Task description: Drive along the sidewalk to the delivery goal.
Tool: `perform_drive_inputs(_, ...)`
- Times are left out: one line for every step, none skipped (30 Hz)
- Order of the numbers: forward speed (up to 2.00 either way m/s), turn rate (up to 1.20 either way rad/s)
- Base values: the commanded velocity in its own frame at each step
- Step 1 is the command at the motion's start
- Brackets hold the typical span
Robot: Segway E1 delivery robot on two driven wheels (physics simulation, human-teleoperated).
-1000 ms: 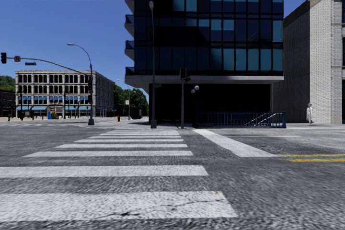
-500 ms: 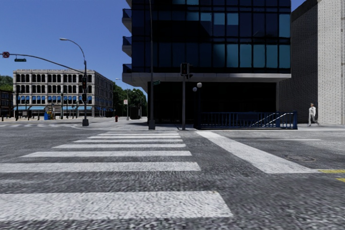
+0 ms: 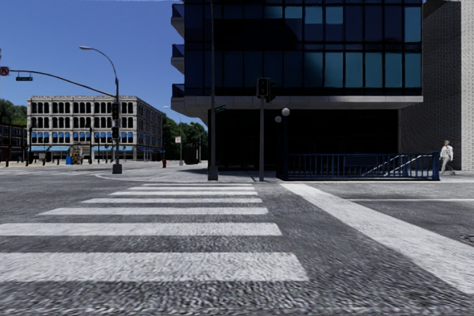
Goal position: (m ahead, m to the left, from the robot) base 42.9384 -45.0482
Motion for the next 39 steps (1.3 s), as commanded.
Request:
perform_drive_inputs(2.0, 0.0)
perform_drive_inputs(2.0, 0.0)
perform_drive_inputs(2.0, 0.0)
perform_drive_inputs(2.0, 0.0)
perform_drive_inputs(2.0, 0.0)
perform_drive_inputs(2.0, 0.0)
perform_drive_inputs(2.0, 0.0)
perform_drive_inputs(2.0, 0.0)
perform_drive_inputs(2.0, 0.0)
perform_drive_inputs(2.0, 0.0)
perform_drive_inputs(2.0, 0.0)
perform_drive_inputs(2.0, 0.0)
perform_drive_inputs(2.0, 0.0)
perform_drive_inputs(2.0, 0.0)
perform_drive_inputs(2.0, 0.0)
perform_drive_inputs(2.0, 0.0)
perform_drive_inputs(2.0, 0.0)
perform_drive_inputs(2.0, 0.0)
perform_drive_inputs(2.0, 0.0)
perform_drive_inputs(2.0, 0.0)
perform_drive_inputs(2.0, 0.0)
perform_drive_inputs(2.0, 0.0)
perform_drive_inputs(2.0, 0.0)
perform_drive_inputs(2.0, 0.0)
perform_drive_inputs(2.0, 0.0)
perform_drive_inputs(2.0, 0.0)
perform_drive_inputs(2.0, 0.0)
perform_drive_inputs(2.0, 0.0)
perform_drive_inputs(2.0, 0.0)
perform_drive_inputs(2.0, 0.0)
perform_drive_inputs(2.0, 0.0)
perform_drive_inputs(2.0, 0.0)
perform_drive_inputs(2.0, 0.0)
perform_drive_inputs(2.0, 0.0)
perform_drive_inputs(2.0, 0.0)
perform_drive_inputs(2.0, 0.0)
perform_drive_inputs(2.0, 0.0)
perform_drive_inputs(2.0, 0.0)
perform_drive_inputs(2.0, 0.0)
